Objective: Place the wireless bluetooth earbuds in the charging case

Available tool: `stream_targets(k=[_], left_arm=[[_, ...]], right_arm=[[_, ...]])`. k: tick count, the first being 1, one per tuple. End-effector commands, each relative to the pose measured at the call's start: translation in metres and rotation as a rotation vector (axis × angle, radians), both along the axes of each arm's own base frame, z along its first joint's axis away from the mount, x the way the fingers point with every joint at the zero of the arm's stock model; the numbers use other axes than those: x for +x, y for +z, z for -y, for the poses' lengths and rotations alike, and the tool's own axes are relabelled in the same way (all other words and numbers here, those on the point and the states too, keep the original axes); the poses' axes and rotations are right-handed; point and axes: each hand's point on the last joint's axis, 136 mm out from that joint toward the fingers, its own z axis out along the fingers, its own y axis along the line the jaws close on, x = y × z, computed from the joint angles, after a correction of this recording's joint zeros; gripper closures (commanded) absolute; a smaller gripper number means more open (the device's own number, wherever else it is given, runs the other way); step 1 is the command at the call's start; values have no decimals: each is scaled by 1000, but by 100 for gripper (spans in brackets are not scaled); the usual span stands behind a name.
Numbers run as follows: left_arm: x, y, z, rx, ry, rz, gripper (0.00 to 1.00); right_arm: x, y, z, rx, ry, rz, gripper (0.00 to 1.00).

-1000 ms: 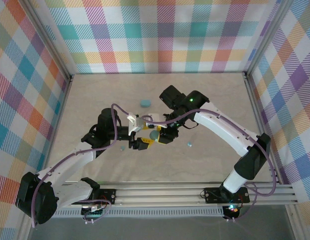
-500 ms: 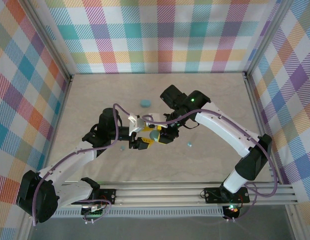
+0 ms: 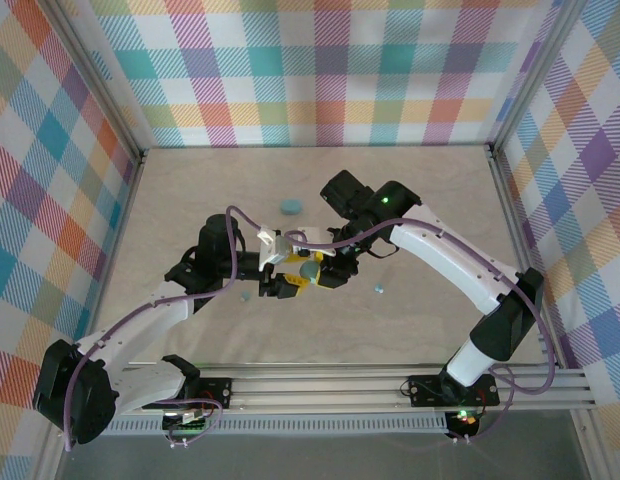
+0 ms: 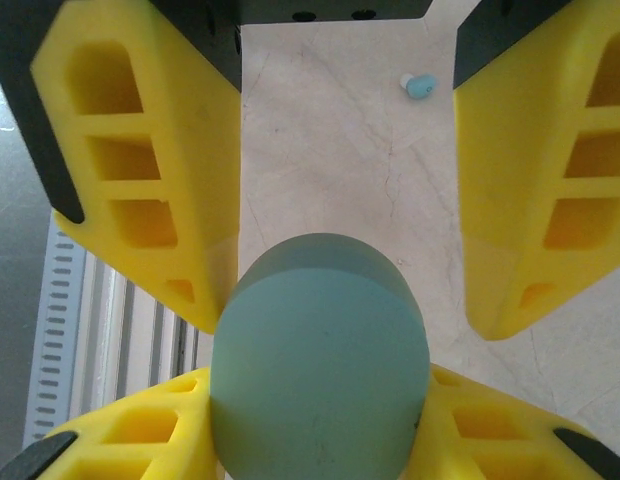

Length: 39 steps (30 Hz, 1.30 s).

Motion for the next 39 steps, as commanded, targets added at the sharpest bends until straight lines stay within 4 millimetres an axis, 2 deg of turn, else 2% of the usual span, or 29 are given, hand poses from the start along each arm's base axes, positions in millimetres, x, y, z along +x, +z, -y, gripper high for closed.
stream_targets(k=[1, 10, 15, 19, 21, 22, 24, 26, 29, 34, 37, 39], left_arm=[[-5, 11, 5, -19, -49, 23, 44], [-6, 10, 6, -10, -52, 27, 45], [-7, 11, 5, -8, -57, 24, 64], [-7, 10, 4, -4, -46, 26, 71], [-6, 11, 3, -3, -32, 34, 78], [-4, 11, 3, -2, -16, 37, 82], [-1, 12, 0, -5, 18, 44, 85], [3, 13, -2, -10, 60, 45, 89], [9, 14, -7, -11, 126, 30, 92], [17, 23, -19, -69, 227, -5, 96], [31, 28, -29, -117, 341, -83, 100], [31, 31, -32, -143, 349, -115, 100]], right_arm=[[-10, 23, -2, 63, 38, 8, 79], [-10, 24, -2, 66, 41, 18, 79], [-9, 24, -3, 68, 35, 19, 79], [-1, 27, -6, 97, 0, 57, 76], [6, 30, -8, 123, -30, 105, 70], [11, 32, -7, 133, -54, 134, 64], [18, 37, -8, 167, -88, 182, 58], [26, 45, -8, 216, -135, 238, 48], [35, 62, -5, 297, -216, 265, 42], [42, 86, 4, 428, -339, 203, 30], [45, 90, 6, 470, -409, 165, 26], [43, 86, 5, 474, -418, 138, 26]])
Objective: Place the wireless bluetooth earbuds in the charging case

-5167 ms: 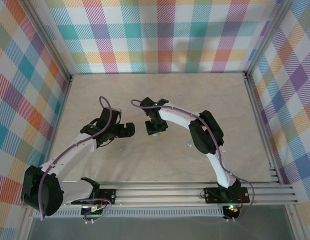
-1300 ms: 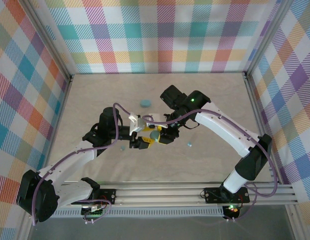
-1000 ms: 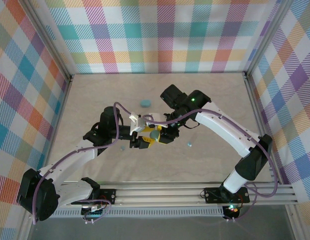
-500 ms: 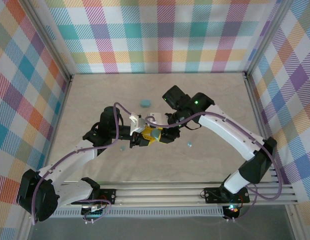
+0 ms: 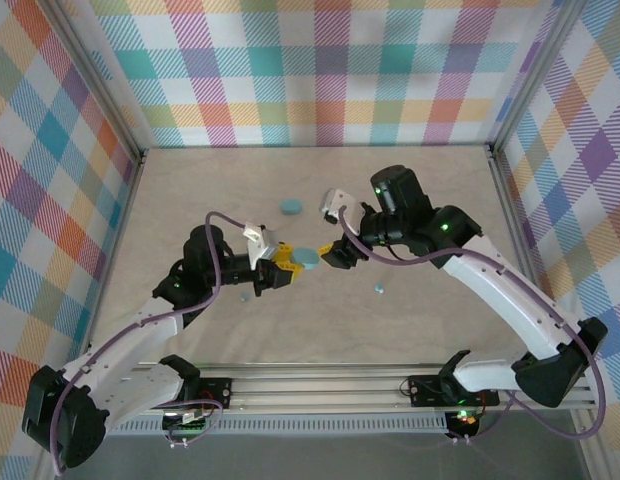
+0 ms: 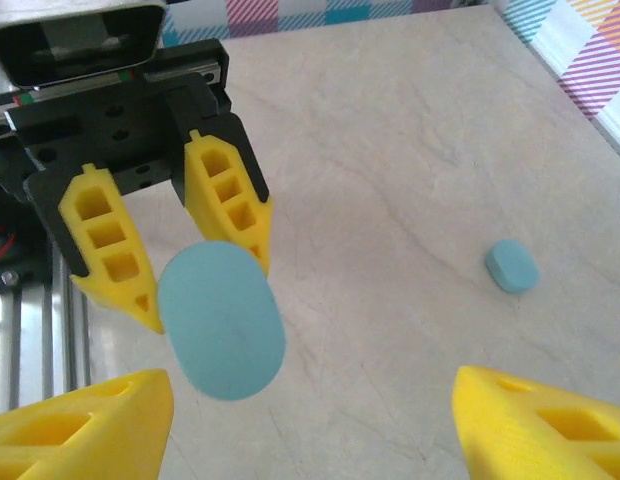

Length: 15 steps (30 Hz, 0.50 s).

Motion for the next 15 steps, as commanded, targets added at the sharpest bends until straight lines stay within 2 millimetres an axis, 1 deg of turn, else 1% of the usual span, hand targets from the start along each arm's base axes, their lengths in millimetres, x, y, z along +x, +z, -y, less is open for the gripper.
stream_targets(k=[1, 4, 6, 9, 13, 15], left_arm=[[9, 18, -8, -101, 78, -41, 100], [7, 27, -12, -145, 92, -36, 100], [11, 31, -16, -180, 137, -46, 100], [13, 36, -19, -212, 163, -64, 100], [9, 42, -17, -225, 144, -79, 100], [7, 44, -17, -218, 134, -79, 100]], right_arm=[[-1, 5, -10, 91, -26, -72, 26], [6, -7, -13, 75, -73, -145, 27], [9, -13, -17, 57, -89, -215, 27], [8, -19, -27, 46, -67, -284, 27], [8, -24, -35, 57, -31, -313, 27], [10, -23, -38, 66, -28, -302, 27]])
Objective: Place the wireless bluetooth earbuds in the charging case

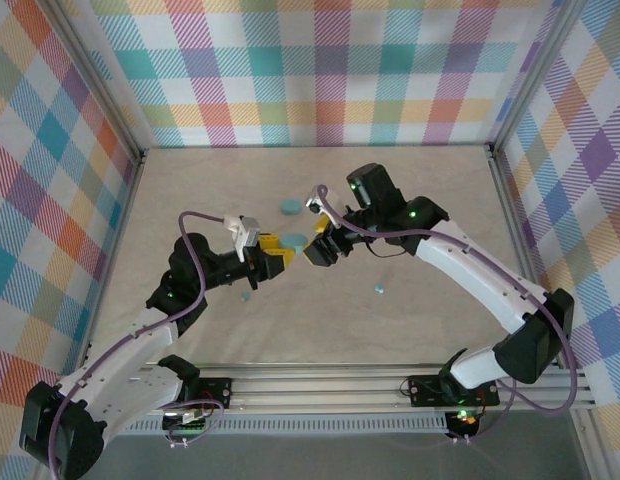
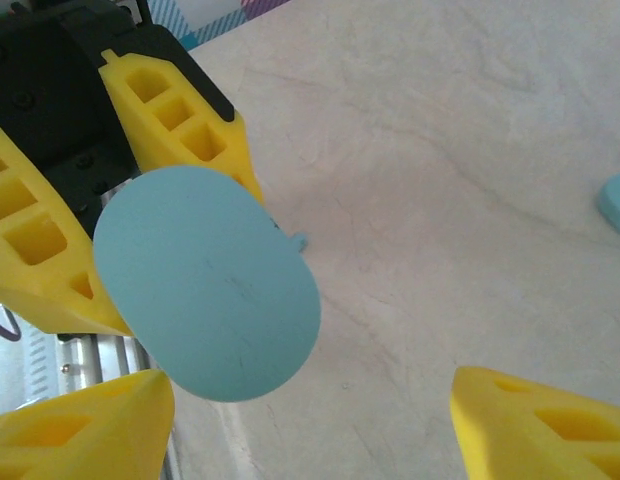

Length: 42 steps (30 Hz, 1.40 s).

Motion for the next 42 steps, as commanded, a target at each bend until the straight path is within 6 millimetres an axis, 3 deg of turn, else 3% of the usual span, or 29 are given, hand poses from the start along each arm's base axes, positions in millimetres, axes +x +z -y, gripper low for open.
stream_targets(k=[1, 9, 19, 31, 38, 42], left_arm=[[-5, 24, 0, -49, -17, 41, 100], [-8, 18, 3, -37, -51, 31, 100], [-12, 13, 6, -30, -87, 35, 100], [16, -7, -5, 19, 76, -21, 100], [25, -14, -10, 34, 133, -38, 100], [28, -21, -13, 48, 156, -47, 100]], right_arm=[[-2, 18, -8, 61, 24, -3, 27], [28, 25, 0, 8, -101, 91, 32], [53, 12, 6, -57, -204, 31, 33], [25, 14, 5, 19, -186, -137, 32], [15, 13, 18, 7, -210, -163, 30], [21, 13, 33, -6, -264, -164, 30]])
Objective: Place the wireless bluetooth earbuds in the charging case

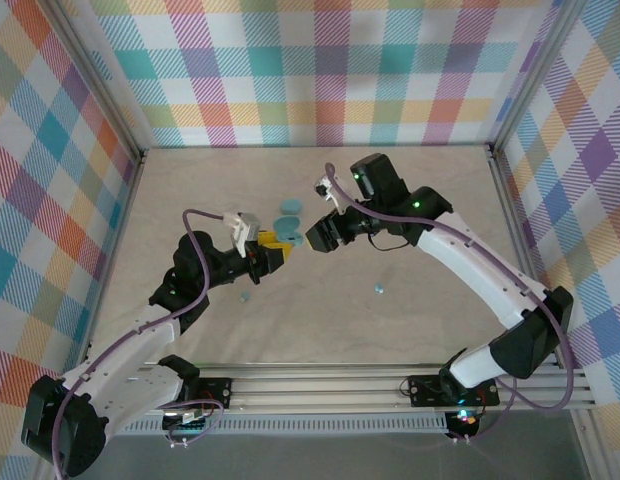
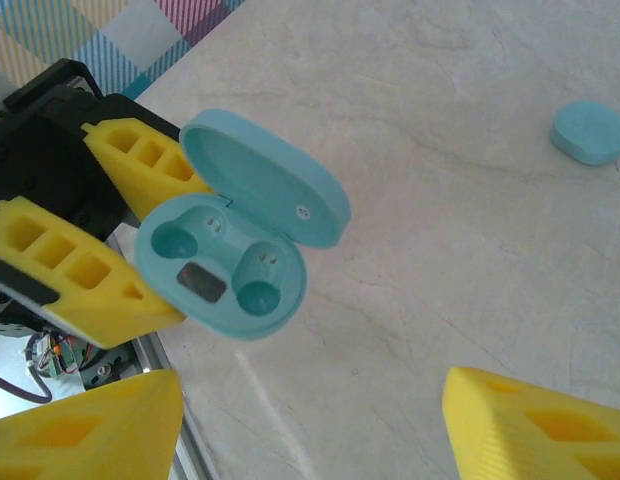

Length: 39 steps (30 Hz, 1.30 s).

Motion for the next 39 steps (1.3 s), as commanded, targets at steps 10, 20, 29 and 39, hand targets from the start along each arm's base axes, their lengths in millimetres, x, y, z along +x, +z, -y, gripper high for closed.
stream_targets(k=[10, 20, 29, 39], left_arm=[[7, -11, -8, 27, 50, -14, 100], [4, -12, -6, 42, 32, -12, 100], [3, -12, -5, 40, 21, -12, 100], [5, -12, -3, 43, 12, -12, 100]], right_arm=[[33, -67, 78, -260, -402, -109, 42], [18, -178, 130, -592, -608, -291, 69], [7, -224, 139, -673, -639, -376, 67], [3, -249, 144, -733, -654, -420, 67]])
